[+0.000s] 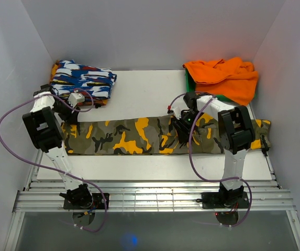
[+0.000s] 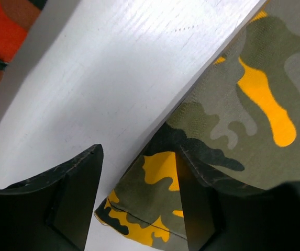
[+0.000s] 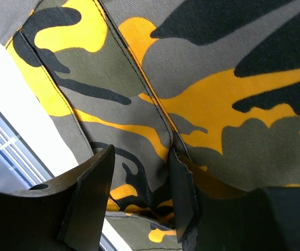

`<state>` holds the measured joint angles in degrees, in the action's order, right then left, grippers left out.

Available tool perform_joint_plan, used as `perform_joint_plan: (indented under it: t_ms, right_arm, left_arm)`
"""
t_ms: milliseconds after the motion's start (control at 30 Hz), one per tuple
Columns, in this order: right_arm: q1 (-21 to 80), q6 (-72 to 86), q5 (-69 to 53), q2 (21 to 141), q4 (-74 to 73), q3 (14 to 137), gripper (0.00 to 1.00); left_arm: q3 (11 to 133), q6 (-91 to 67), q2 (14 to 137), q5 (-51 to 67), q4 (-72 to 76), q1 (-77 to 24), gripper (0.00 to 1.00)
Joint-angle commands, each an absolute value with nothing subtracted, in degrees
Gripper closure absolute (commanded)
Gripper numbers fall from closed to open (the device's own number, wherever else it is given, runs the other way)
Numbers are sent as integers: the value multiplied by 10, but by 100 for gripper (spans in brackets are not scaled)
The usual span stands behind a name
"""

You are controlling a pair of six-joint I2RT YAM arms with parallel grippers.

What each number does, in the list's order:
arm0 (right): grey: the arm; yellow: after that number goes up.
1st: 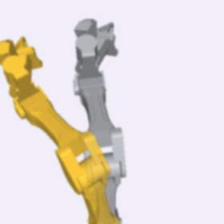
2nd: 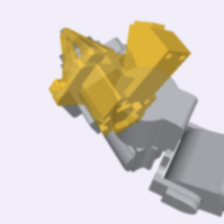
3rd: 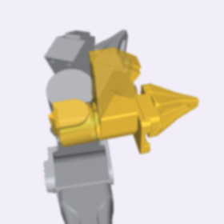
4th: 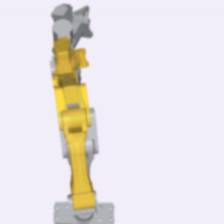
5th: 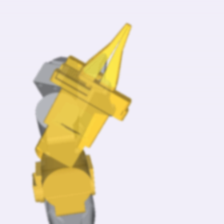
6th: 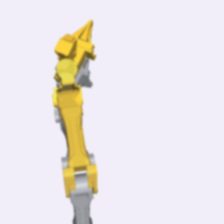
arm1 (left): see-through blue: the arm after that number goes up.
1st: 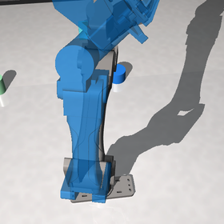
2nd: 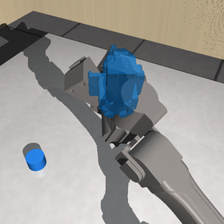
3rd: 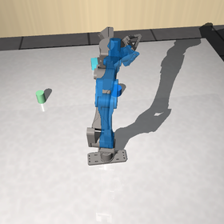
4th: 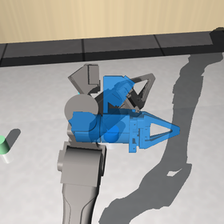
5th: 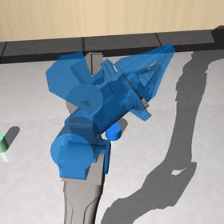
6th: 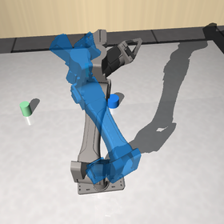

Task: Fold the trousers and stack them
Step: Fold the trousers

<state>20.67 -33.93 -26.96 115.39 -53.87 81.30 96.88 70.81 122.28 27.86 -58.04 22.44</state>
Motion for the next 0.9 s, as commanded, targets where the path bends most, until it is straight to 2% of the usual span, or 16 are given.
perform_joint_plan:
  t_ms: [0, 67, 233, 267, 300, 433, 533, 667, 867]
  right_arm:
    - [234, -338, -272, 1186, -517, 799, 48]
    - [256, -326, -282, 1183, -493, 781, 49]
    - [316, -280, -308, 1184, -436, 766, 49]
    - [323, -259, -325, 1187, -426, 766, 48]
    - [338, -244, -330, 1190, -416, 768, 48]
    - [352, -185, -358, 1180, -359, 800, 45]
    - [321, -166, -373, 1142, -354, 827, 43]
    - [223, -145, -425, 1087, -373, 856, 40]
    - [97, -224, -357, 1108, -482, 934, 37]
  left_arm:
    - [974, 675, 1172, 336, -570, 224, 31]
    - [995, 605, 1158, 343, -562, 209, 24]
    - [991, 475, 1115, 434, -539, 181, 20]
    - [978, 420, 1104, 440, -525, 177, 17]
    - [952, 394, 1086, 447, -514, 172, 2]
    - [859, 284, 1028, 475, -433, 150, 2]
    - [780, 237, 970, 486, -376, 128, 2]
    - [724, 256, 926, 483, -365, 73, 2]
    - [641, 280, 874, 432, -263, -57, 2]
